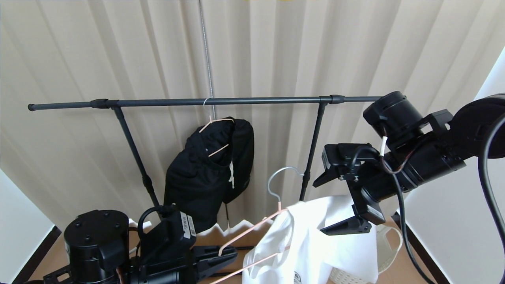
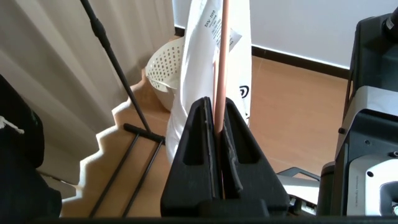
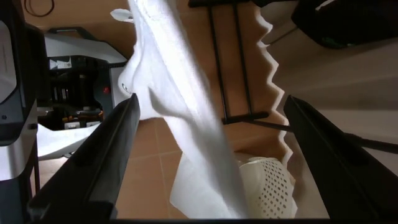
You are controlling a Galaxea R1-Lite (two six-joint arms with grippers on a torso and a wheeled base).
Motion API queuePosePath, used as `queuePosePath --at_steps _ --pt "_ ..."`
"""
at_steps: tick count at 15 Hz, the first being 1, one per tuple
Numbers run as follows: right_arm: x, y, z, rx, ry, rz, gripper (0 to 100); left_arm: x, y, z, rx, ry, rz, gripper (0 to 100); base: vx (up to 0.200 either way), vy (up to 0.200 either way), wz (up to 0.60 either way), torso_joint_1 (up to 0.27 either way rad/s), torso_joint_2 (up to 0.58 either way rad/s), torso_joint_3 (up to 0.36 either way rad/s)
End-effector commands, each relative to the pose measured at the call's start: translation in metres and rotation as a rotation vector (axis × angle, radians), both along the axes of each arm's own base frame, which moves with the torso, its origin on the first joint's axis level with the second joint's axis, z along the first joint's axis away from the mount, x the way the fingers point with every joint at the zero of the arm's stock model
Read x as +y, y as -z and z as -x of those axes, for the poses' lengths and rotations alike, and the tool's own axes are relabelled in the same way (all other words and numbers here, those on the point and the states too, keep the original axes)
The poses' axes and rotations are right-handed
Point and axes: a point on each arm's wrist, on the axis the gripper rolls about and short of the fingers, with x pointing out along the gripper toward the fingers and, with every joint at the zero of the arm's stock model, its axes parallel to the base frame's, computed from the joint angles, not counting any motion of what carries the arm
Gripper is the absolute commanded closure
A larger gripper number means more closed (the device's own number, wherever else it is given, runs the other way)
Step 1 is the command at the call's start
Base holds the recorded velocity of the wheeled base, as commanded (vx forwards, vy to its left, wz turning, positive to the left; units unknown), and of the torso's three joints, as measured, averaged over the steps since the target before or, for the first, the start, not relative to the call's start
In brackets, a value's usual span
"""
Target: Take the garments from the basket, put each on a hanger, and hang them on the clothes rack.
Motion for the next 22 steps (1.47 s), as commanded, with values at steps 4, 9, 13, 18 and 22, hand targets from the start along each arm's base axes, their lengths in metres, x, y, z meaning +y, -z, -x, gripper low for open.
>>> queuePosePath --at_steps 4,9,13,18,22 --pt "0.003 -0.003 -0.007 0.010 -0.013 0.009 0 0.000 0.000 0.000 -0.003 0.002 0.001 100 0.000 0.000 0.00 0.000 0.00 0.000" --pt "0.001 -0.011 -0.017 0.056 -0.105 0.087 0 -0.001 -0.001 0.001 -0.010 0.009 0.005 100 0.000 0.000 0.00 0.000 0.00 0.000" --pt "0.003 -0.006 -0.021 0.073 -0.116 0.068 0 -0.002 -0.001 0.004 -0.019 0.023 0.011 100 0.000 0.000 0.00 0.000 0.00 0.000" --pt "0.005 -0.005 -0.023 0.074 -0.117 0.063 0 -0.003 0.001 0.004 -0.014 0.023 0.008 100 0.000 0.000 0.00 0.000 0.00 0.000" --pt "0.006 -0.004 -0.027 0.074 -0.116 0.063 0 -0.003 0.001 0.004 -0.016 0.023 0.009 100 0.000 0.000 0.00 0.000 0.00 0.000"
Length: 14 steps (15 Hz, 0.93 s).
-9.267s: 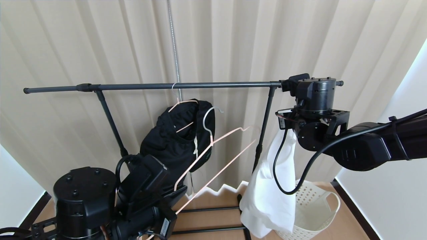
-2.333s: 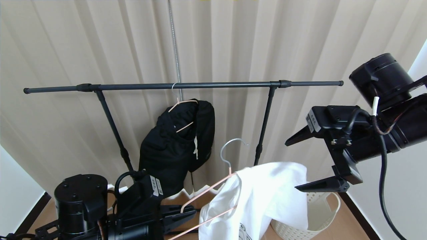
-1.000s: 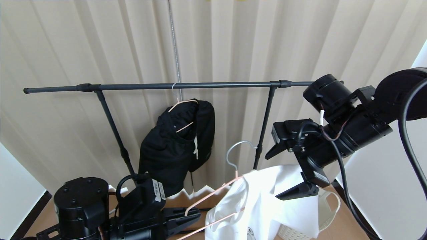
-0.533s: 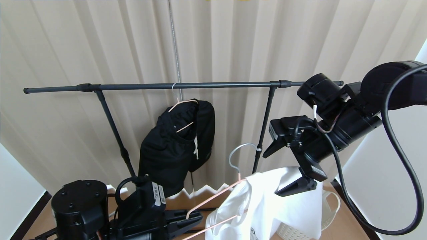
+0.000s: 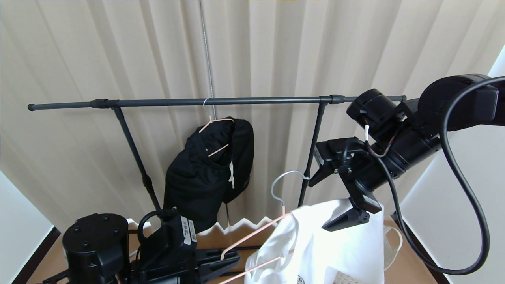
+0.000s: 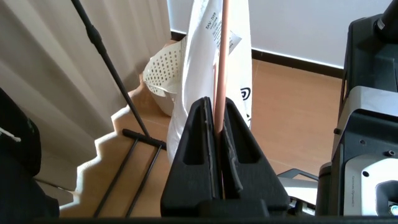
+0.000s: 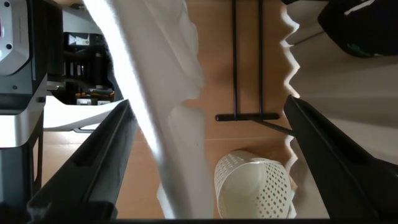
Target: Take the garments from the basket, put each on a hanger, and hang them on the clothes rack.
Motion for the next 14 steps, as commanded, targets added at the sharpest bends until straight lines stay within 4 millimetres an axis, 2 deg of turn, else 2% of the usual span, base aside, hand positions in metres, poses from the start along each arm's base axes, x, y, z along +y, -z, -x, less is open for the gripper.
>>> queuePosePath --at_steps 1,8,9,14 --pt "0.0009 0.0011 -0.0016 0.001 -0.001 -0.001 0 0.0001 -0.0003 -0.0004 -0.005 -0.001 0.004 100 0.000 0.000 0.00 0.000 0.00 0.000" --pt "0.0017 0.0018 -0.0033 -0.015 -0.001 -0.009 0 -0.0005 0.0002 -0.0006 -0.008 0.000 0.006 100 0.000 0.000 0.00 0.000 0.00 0.000" --pt "0.0017 0.0018 -0.0033 -0.015 -0.001 -0.009 100 -0.0005 0.0002 -0.0006 -0.006 0.000 0.006 100 0.000 0.000 0.00 0.000 0.00 0.000" --pt "0.0008 0.0025 0.0017 0.020 -0.014 -0.033 100 -0.0007 0.0018 -0.0014 -0.002 -0.003 0.002 100 0.000 0.000 0.00 0.000 0.00 0.000"
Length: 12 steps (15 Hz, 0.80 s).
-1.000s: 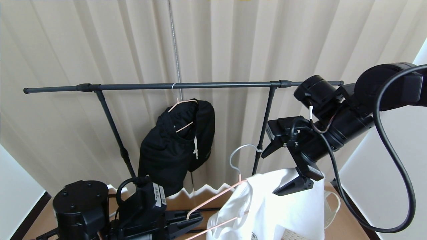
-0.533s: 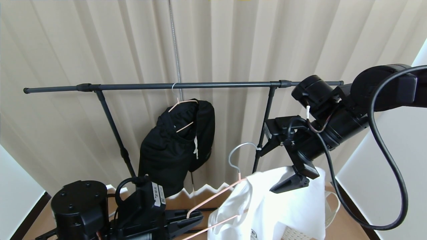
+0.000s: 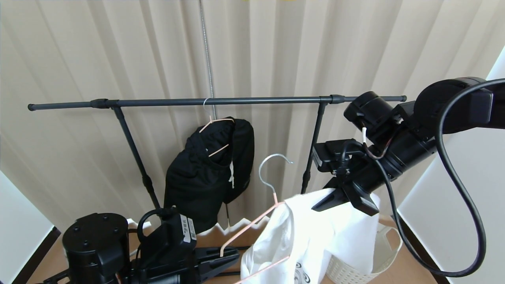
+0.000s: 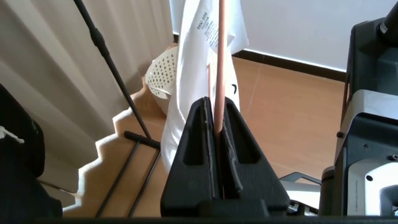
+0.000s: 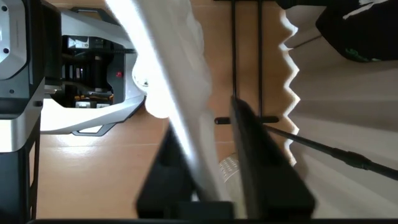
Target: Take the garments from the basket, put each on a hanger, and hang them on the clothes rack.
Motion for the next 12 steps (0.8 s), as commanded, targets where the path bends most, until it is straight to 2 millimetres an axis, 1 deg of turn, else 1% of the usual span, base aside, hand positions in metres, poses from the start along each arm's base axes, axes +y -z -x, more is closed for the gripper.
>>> queuePosePath --at_steps 1,4,9,10,11,12 --pt "-0.002 0.000 0.005 0.010 -0.005 -0.009 100 0.000 0.001 -0.001 0.002 0.000 0.000 100 0.000 0.000 0.00 0.000 0.00 0.000" --pt "-0.005 0.000 0.010 0.012 -0.002 -0.009 100 0.000 0.005 -0.003 0.011 -0.008 -0.006 100 0.000 0.000 0.00 0.000 0.00 0.000" --pt "-0.006 -0.001 0.010 0.009 -0.001 -0.011 100 -0.001 0.007 -0.009 0.012 -0.024 0.003 100 0.000 0.000 0.00 0.000 0.00 0.000" --pt "-0.006 -0.002 0.011 0.006 -0.001 -0.012 100 -0.001 0.007 -0.009 0.007 -0.025 0.006 0 0.000 0.000 0.00 0.000 0.00 0.000" --pt "-0.006 -0.002 0.011 0.006 -0.001 -0.012 100 -0.001 0.007 -0.009 0.007 -0.025 0.006 0 0.000 0.000 0.00 0.000 0.00 0.000" --pt "-0.010 -0.005 0.019 0.008 0.001 -0.010 100 0.000 0.006 -0.008 -0.005 -0.024 0.010 0 0.000 0.000 0.00 0.000 0.00 0.000"
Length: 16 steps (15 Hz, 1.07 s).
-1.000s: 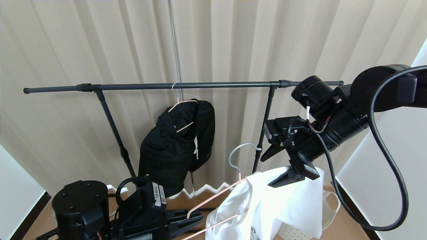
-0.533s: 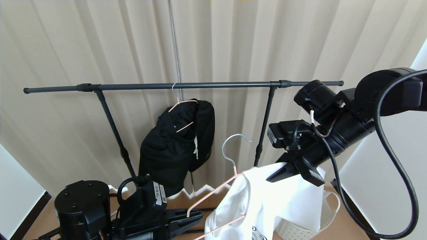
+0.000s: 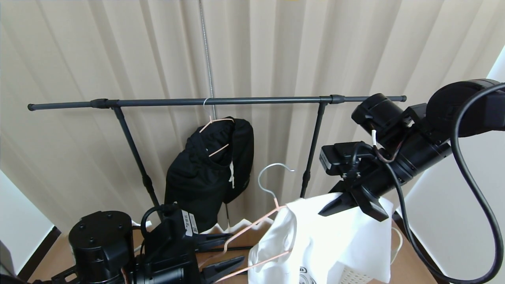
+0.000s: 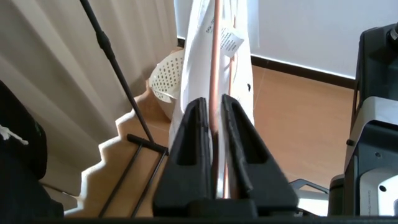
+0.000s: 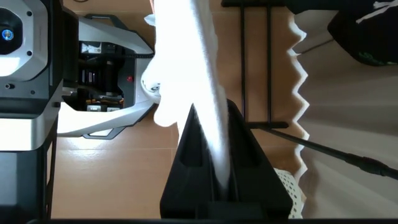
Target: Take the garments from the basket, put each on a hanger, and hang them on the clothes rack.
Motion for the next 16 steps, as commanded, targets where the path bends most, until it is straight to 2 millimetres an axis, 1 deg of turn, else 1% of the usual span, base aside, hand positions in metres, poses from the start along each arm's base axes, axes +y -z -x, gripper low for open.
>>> queuePosePath --at_steps 1,3,5,6,7,8,10,12,13,14,15,16 --pt "-0.006 -0.005 0.012 -0.008 0.001 -0.001 100 0.001 0.001 0.002 -0.010 0.002 0.006 0 0.000 0.000 0.00 0.000 0.00 0.000" --pt "-0.014 -0.008 0.021 -0.013 0.017 0.010 100 0.004 -0.001 -0.001 -0.047 -0.014 0.034 0 0.000 0.000 0.00 0.000 0.00 0.000" --pt "-0.020 -0.015 0.027 -0.047 0.045 0.035 100 0.007 -0.002 -0.004 -0.074 -0.032 0.056 0 0.000 0.000 0.00 0.000 0.00 0.000" --pt "-0.025 -0.028 0.037 -0.110 0.092 0.070 100 0.011 -0.001 -0.004 -0.028 -0.053 0.073 0 0.000 0.000 0.00 0.000 0.00 0.000" --pt "-0.028 -0.036 0.042 -0.160 0.126 0.082 100 0.014 -0.002 -0.005 0.016 -0.062 0.105 0 0.000 0.000 0.00 0.000 0.00 0.000" --pt "-0.030 -0.041 0.046 -0.215 0.160 0.088 100 0.017 -0.006 -0.006 0.053 -0.081 0.144 0 0.000 0.000 0.00 0.000 0.00 0.000" --pt "-0.033 -0.044 0.049 -0.319 0.228 0.032 100 0.023 -0.019 -0.008 0.072 -0.116 0.218 0 0.000 0.000 0.00 0.000 0.00 0.000" --pt "-0.037 -0.042 0.055 -0.435 0.287 0.003 100 0.026 -0.028 -0.019 0.038 -0.155 0.254 0 0.000 0.000 0.00 0.000 0.00 0.000" --pt "-0.040 -0.037 0.060 -0.487 0.321 0.011 100 0.032 -0.038 -0.021 -0.007 -0.177 0.279 0 0.000 0.000 0.00 0.000 0.00 0.000" --pt "-0.040 -0.037 0.060 -0.487 0.321 0.011 100 0.032 -0.038 -0.021 -0.007 -0.177 0.279 0 0.000 0.000 0.00 0.000 0.00 0.000" --pt "-0.043 -0.022 0.065 -0.537 0.388 -0.019 100 0.043 -0.051 -0.020 0.017 -0.227 0.259 0 0.000 0.000 0.00 0.000 0.00 0.000" --pt "-0.043 -0.014 0.064 -0.559 0.420 -0.042 100 0.044 -0.054 -0.022 0.066 -0.272 0.223 0 0.000 0.000 0.00 0.000 0.00 0.000"
